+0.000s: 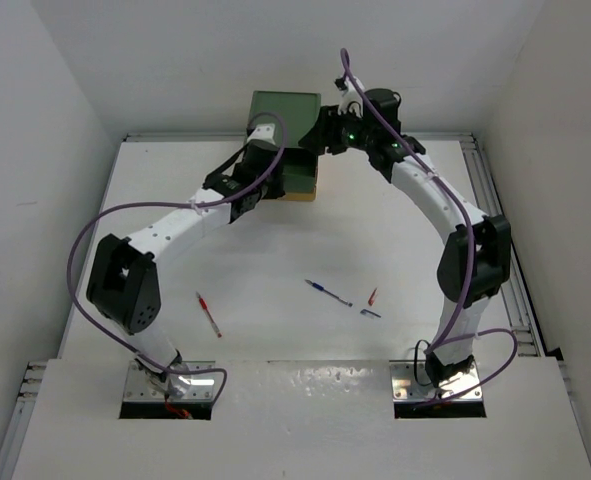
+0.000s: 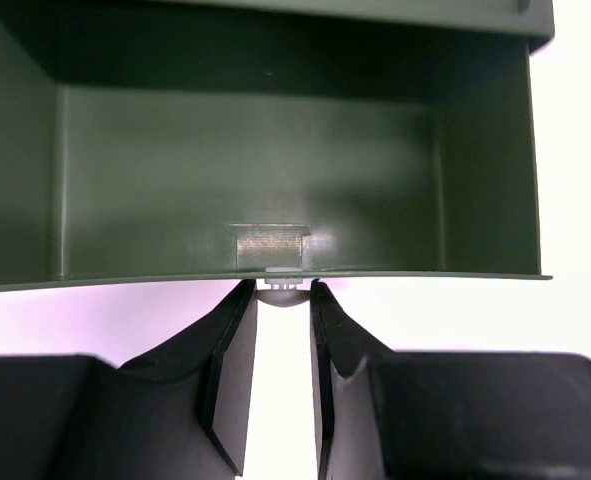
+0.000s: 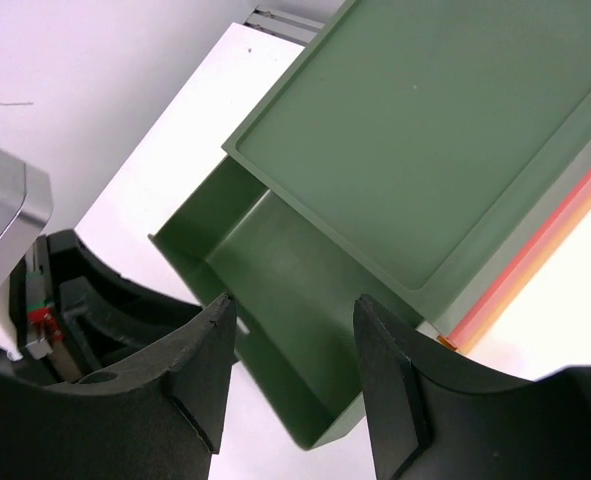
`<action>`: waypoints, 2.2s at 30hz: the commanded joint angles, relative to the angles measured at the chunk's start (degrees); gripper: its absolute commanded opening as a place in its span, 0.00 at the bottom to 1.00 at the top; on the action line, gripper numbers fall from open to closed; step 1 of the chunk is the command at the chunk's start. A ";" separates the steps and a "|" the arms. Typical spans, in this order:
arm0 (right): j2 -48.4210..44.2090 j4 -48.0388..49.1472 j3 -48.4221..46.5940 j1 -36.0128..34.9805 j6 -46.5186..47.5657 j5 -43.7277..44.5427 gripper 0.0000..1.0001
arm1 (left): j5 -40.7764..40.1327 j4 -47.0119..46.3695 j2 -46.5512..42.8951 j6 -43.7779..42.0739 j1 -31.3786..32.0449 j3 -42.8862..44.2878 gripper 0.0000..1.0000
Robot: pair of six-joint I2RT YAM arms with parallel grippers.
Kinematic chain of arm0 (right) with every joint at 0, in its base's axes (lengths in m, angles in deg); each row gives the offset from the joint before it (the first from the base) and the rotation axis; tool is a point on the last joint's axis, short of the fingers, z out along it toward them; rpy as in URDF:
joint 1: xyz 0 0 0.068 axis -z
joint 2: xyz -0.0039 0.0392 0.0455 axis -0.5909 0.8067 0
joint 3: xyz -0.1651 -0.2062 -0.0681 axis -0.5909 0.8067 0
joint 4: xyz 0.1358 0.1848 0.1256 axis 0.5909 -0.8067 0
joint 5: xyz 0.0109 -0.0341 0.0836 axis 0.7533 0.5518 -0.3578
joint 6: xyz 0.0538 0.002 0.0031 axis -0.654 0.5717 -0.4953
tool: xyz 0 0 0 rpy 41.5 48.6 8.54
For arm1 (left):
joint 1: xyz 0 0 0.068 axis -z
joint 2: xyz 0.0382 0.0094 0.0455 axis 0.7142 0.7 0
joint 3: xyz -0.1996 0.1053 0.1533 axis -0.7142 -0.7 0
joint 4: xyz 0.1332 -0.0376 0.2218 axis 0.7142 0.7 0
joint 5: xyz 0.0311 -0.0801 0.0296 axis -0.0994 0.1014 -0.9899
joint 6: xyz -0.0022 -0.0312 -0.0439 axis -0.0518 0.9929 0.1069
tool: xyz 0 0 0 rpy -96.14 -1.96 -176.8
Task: Sort the stationery into containers
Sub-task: Open the drawer in the storage box, then pick up the pen from the center of the board.
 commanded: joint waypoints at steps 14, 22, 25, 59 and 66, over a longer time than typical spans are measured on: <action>-4.89 1.14 1.72 0.28 1.82 0.73 0.50 | 3.00 -0.21 -6.82 1.36 2.05 -4.59 0.00; -4.98 1.06 1.81 0.28 1.91 0.82 0.51 | 4.58 -0.82 -6.99 0.75 2.22 -4.77 0.48; -5.15 1.06 1.90 0.28 2.00 0.82 0.51 | 4.94 -0.56 -7.34 0.22 2.22 -4.42 0.55; -26.52 -28.39 36.43 -11.57 31.88 18.12 0.33 | 23.21 12.88 -33.11 -26.51 -12.62 -13.74 0.60; -16.41 -28.66 36.87 -19.93 28.81 25.77 0.28 | 29.99 14.12 -31.86 -24.74 -18.68 -11.01 0.64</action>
